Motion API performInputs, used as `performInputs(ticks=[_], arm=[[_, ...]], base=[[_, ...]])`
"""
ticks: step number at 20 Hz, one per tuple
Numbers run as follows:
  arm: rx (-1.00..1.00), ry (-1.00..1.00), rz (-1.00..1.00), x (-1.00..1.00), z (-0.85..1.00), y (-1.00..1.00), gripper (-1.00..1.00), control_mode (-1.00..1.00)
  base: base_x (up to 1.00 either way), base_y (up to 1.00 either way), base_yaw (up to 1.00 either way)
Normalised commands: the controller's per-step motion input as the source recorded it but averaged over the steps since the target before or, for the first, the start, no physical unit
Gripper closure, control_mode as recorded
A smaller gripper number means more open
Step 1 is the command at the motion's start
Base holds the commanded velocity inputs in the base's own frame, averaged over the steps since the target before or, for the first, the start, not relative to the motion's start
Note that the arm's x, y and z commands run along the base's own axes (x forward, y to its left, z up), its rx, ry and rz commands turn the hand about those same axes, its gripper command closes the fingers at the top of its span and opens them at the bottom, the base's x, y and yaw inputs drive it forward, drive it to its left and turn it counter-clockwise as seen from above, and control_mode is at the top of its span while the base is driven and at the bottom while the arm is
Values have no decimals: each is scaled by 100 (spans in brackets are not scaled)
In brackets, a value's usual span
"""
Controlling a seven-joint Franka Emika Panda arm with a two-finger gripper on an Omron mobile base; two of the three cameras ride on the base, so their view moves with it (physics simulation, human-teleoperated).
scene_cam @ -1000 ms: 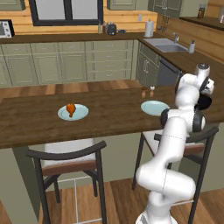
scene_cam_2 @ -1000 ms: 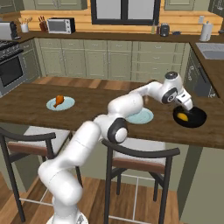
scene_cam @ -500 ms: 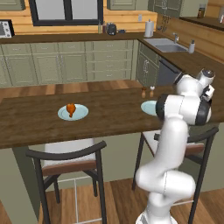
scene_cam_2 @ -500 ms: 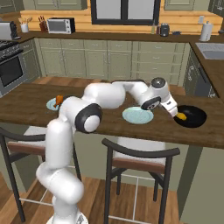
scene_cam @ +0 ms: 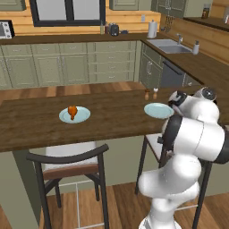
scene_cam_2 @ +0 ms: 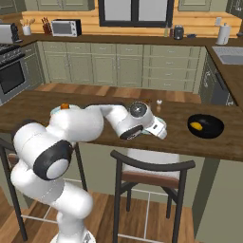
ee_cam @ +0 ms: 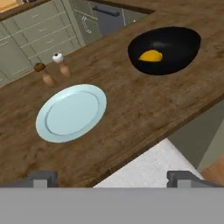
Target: Pick the chicken drumstick and lemon from their plates and place them in the bowl. Then put the bowl in the fridge.
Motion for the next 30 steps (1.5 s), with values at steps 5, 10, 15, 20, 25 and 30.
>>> performInputs(ticks=[5,10,15,20,25,30], arm=[[0,20,44,-59,92,99,-100,-100],[-2,21,34,-13,23,100,-100,-100],[0,4,18,0,0,100,-100,-100],[-12,0,5,-56,-3,24,-100,-100],[-9,0,0,-98,0,-3,-100,-100],[0,0,0,-78,0,0,-100,-100]], base=[[0,0,0],[0,0,0],[0,0,0],[0,0,0],[0,0,0],[0,0,0]])
